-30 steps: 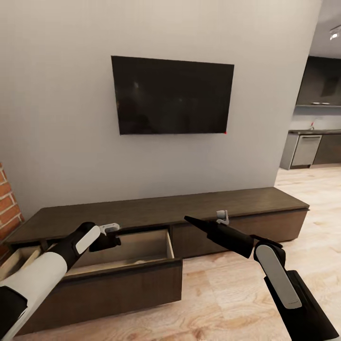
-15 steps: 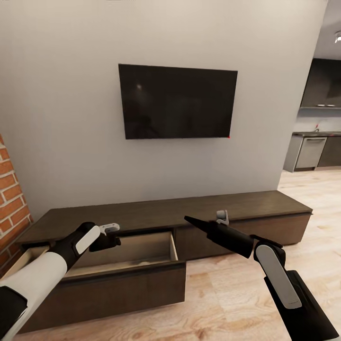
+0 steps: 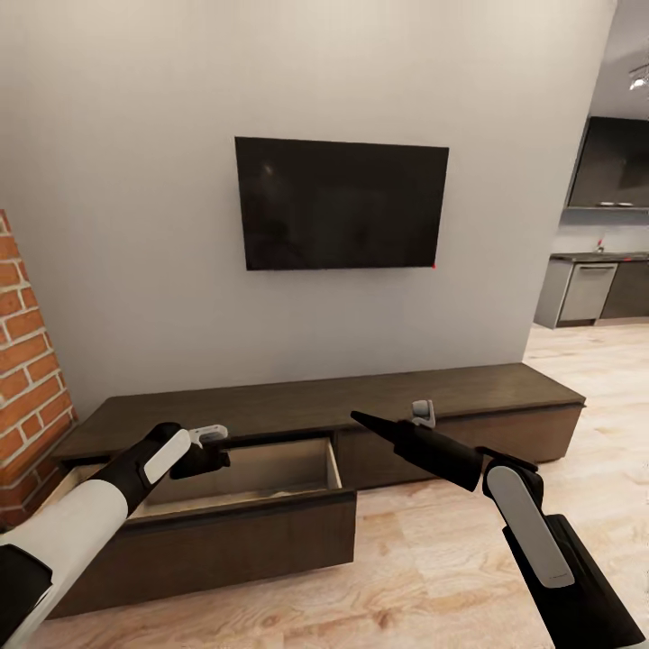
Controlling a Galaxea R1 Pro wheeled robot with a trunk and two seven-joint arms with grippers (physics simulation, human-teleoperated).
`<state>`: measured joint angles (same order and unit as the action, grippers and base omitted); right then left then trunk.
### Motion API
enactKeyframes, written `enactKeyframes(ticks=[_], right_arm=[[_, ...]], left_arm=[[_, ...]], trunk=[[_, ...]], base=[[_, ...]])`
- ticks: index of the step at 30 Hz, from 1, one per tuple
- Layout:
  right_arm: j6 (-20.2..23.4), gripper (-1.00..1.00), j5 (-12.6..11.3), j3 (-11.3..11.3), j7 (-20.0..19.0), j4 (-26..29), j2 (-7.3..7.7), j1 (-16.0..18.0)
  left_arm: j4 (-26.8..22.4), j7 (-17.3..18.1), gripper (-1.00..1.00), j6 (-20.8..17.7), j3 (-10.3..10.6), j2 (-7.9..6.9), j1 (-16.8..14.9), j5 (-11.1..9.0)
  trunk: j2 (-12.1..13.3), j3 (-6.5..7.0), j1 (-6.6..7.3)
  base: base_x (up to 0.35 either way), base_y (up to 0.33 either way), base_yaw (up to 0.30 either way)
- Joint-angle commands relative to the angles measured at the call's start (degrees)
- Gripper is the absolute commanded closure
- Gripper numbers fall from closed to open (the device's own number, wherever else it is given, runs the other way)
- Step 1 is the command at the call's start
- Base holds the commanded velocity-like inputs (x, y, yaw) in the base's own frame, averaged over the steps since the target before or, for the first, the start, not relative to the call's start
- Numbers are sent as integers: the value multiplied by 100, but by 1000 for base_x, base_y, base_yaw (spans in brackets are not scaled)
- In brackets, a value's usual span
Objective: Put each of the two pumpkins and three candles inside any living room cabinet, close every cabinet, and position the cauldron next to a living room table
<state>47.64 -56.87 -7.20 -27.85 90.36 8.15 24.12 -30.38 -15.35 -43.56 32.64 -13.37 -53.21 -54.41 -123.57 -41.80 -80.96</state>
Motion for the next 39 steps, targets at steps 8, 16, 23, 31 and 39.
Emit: enactKeyframes(ticks=[8, 16, 23, 31, 39], right_arm=[[23, -100, 2, 0, -10, 3, 3, 5], [19, -100, 1, 0, -10, 4, 3, 5], [17, -100, 7, 0, -10, 2, 3, 5], [17, -100, 16, 0, -2, -1, 3, 5], [17, -100, 21, 0, 2, -8, 3, 5]], left_arm=[[-6, -47, -100, -3, 41, -9, -5, -61], [-5, -58, -100, -3, 40, -12, -5, -61], [-6, -60, -100, -3, 41, -16, -5, -61], [-5, -64, -100, -3, 41, -16, -5, -61], [-6, -64, -100, -3, 41, -17, -5, -61]], trunk=[[319, 138, 180], [640, 281, 356], [921, 416, 510], [1241, 607, 686], [1562, 783, 861]], base=[[-318, 88, 0], [-320, 89, 0], [-320, 89, 52], [-320, 89, 186], [-203, 38, 128]])
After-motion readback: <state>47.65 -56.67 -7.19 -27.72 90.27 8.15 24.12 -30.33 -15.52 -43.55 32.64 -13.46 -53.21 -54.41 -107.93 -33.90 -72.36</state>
